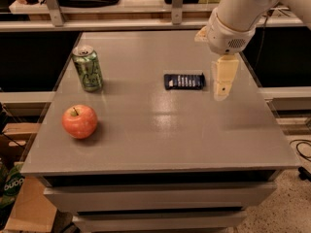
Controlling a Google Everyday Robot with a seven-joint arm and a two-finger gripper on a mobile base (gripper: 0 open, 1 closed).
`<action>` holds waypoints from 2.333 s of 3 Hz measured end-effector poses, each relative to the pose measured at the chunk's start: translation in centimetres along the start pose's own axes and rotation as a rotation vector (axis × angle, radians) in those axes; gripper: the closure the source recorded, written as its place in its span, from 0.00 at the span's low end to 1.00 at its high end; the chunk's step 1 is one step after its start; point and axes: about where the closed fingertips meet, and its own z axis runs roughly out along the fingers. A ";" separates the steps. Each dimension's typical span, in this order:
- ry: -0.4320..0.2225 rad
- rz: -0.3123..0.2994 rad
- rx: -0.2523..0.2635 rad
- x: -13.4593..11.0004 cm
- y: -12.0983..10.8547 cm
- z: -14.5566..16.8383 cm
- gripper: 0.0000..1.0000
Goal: Move rxbar blueberry near apple
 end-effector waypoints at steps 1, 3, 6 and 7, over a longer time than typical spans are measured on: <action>0.015 -0.018 -0.020 -0.6 -0.8 1.4 0.00; 0.069 -0.009 -0.083 -2.6 -1.9 4.0 0.00; 0.133 0.113 -0.200 -3.2 -2.4 9.1 0.00; 0.131 0.140 -0.225 -2.7 -2.2 10.2 0.00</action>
Offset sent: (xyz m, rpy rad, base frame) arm 0.0272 0.0332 -0.0320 -0.1043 0.0834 -0.0030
